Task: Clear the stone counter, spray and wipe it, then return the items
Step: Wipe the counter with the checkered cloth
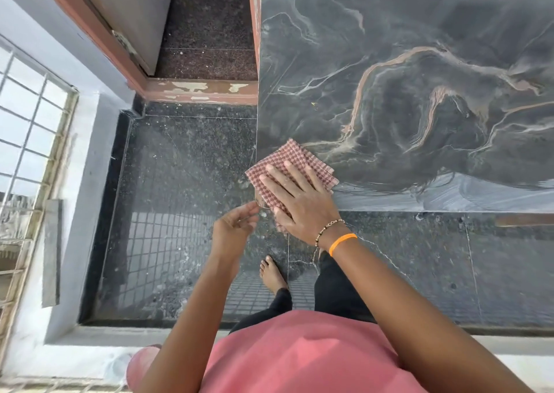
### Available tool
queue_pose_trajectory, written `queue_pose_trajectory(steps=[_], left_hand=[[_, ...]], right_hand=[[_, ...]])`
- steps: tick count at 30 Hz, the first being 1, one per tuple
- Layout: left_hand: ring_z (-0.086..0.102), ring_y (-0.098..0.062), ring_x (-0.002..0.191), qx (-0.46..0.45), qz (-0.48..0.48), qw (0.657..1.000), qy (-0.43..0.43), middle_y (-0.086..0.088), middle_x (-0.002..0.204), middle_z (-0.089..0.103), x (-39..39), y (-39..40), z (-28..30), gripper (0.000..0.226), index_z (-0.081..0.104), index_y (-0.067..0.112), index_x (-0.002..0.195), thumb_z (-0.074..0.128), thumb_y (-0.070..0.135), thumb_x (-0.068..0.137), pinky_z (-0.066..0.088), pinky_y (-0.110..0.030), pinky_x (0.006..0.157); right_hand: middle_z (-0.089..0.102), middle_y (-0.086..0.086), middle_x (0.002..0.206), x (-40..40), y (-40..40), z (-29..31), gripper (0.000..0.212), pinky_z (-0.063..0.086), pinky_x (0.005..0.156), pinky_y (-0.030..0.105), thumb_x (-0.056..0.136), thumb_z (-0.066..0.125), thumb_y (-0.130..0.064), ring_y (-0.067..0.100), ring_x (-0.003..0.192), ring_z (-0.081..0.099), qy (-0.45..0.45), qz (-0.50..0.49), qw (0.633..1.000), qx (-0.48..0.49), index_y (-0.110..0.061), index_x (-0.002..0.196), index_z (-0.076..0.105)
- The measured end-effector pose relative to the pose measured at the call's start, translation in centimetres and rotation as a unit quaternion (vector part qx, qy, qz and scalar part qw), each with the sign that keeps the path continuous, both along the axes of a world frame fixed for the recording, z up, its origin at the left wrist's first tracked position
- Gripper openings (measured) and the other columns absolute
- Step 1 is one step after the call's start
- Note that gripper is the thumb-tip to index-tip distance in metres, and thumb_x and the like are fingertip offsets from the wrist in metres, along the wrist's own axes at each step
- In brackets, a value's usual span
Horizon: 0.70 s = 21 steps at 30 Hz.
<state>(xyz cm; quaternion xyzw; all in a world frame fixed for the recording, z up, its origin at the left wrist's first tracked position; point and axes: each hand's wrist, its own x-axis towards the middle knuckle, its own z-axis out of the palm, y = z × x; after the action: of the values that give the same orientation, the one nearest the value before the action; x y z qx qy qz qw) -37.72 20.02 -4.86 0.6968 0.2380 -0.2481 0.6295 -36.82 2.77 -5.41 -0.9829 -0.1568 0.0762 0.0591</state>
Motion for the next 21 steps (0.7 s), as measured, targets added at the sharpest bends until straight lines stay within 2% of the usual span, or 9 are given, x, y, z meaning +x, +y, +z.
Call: queue_pose_trajectory(steps=[3,7,10,14,17,21], left_hand=[[0.063,0.009,0.084,-0.01,-0.017,1.0,0.003,0.014,0.099,0.069,0.0,0.2,0.3,0.043,0.066,0.027,0.098,0.051,-0.012,0.085,0.048,-0.008,0.068],[0.057,0.008,0.099,-0.024,-0.038,0.999,0.011,0.02,0.101,0.067,0.0,0.3,0.4,0.041,0.064,0.027,0.106,0.053,-0.007,0.087,0.038,-0.016,0.089],[0.053,0.01,0.101,-0.027,-0.045,0.998,0.018,0.018,0.103,0.068,0.1,0.5,0.4,0.039,0.063,0.021,0.113,0.053,-0.006,0.087,0.032,-0.026,0.099],[0.051,0.016,0.098,-0.029,-0.042,0.998,0.021,0.02,0.103,0.068,0.1,0.5,0.0,0.038,0.065,0.021,0.112,0.053,-0.005,0.088,0.03,-0.027,0.1],[0.055,0.009,0.1,-0.026,-0.038,0.999,0.025,0.022,0.101,0.068,0.1,0.5,-0.2,0.037,0.066,0.021,0.111,0.052,-0.005,0.088,0.032,-0.028,0.1],[0.061,0.003,0.093,-0.02,0.009,1.0,0.015,0.011,0.096,0.07,0.0,-0.3,0.0,0.037,0.067,0.022,0.098,0.05,-0.009,0.087,0.039,-0.026,0.095]], right_hand=[[0.019,-0.008,0.157,-0.5,-3.0,-0.1,0.063,0.012,0.118,0.05,0.086,0.026,-0.041,0.024,0.146,0.017,0.013,-0.069,0.997,-0.005,-0.032,0.148,0.017],[0.018,-0.008,0.157,-0.9,-8.1,0.3,0.066,0.012,0.117,0.049,0.082,0.021,-0.041,0.024,0.146,0.018,0.012,-0.205,0.979,-0.013,-0.033,0.147,0.019],[0.015,-0.007,0.158,-1.5,-11.7,0.3,0.066,0.01,0.117,0.049,0.083,0.021,-0.038,0.025,0.146,0.015,0.005,-0.322,0.947,-0.005,-0.03,0.148,0.019],[0.011,-0.001,0.159,-2.7,-12.5,-0.1,0.063,0.007,0.118,0.05,0.089,0.028,-0.034,0.028,0.147,0.009,0.012,-0.431,0.902,0.004,-0.024,0.149,0.015],[0.004,0.002,0.16,-3.1,-9.8,-0.4,0.063,0.003,0.117,0.053,0.094,0.036,-0.03,0.031,0.147,0.002,0.027,-0.463,0.886,0.002,-0.02,0.15,0.008],[0.0,0.003,0.16,-2.3,-4.2,-0.4,0.064,-0.003,0.116,0.054,0.094,0.032,-0.037,0.033,0.146,-0.001,0.037,-0.379,0.925,-0.002,-0.024,0.15,0.004]])
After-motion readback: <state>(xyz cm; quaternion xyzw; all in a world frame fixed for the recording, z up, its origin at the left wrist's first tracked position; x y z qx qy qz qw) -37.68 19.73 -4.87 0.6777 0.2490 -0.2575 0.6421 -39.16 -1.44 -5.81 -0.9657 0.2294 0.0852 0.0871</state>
